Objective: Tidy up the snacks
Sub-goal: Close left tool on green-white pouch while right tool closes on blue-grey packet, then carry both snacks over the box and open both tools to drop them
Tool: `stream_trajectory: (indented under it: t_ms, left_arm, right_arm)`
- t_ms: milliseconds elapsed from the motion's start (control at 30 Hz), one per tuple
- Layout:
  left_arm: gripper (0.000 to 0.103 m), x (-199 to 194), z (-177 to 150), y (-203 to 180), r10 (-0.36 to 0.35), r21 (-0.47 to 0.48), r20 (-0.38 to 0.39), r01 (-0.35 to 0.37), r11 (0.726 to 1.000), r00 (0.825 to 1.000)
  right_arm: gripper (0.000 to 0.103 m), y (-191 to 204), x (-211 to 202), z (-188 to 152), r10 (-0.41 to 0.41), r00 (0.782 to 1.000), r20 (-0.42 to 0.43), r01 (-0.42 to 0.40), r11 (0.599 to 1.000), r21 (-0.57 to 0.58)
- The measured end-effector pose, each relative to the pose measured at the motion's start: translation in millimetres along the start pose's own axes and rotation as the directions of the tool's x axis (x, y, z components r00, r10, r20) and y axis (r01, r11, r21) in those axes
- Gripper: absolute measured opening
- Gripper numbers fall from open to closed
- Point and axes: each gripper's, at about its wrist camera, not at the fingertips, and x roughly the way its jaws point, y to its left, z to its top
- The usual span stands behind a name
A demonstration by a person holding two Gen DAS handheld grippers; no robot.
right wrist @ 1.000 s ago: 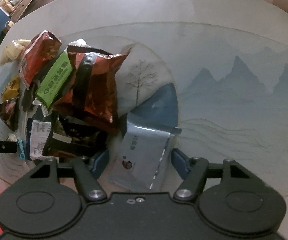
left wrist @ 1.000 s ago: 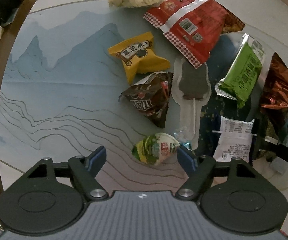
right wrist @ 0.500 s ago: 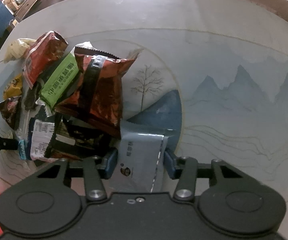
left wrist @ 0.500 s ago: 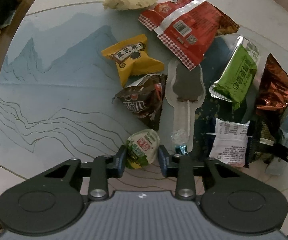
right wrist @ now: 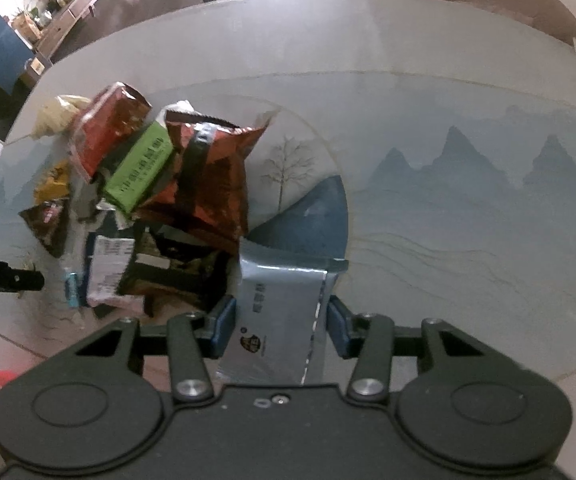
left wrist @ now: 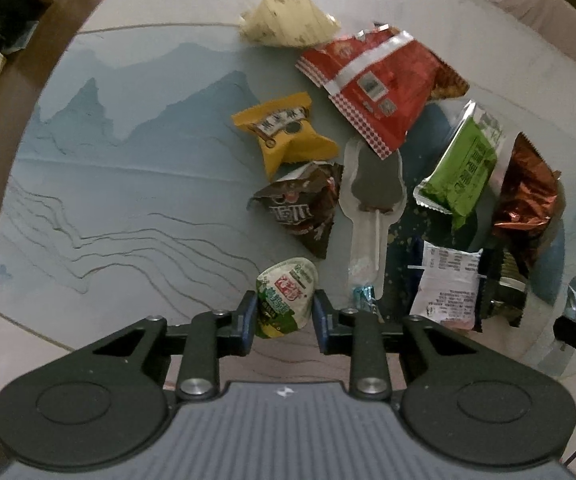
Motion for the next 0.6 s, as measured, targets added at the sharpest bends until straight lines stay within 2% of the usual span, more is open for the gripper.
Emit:
stream_trajectory:
  t_ms: [300, 600]
  left_arm:
    - [0.028, -55.1, -25.2, 7.6, -0.030, 0.025, 0.082, 0.028, 0.999, 0.996]
    - [0.028, -121.8, -63.1, 8.9, -0.045, 0.093, 0.192, 0.027, 0.995, 0.980]
  right_arm:
    - [0.047, 14.6, -49.6, -15.6, 0.032, 0.997, 0.072, -0.032, 0.999, -0.011]
    - [0.047, 46.3, -100.8, -43.7, 0.063, 0.988, 0.143, -0.055, 0.997, -0.060]
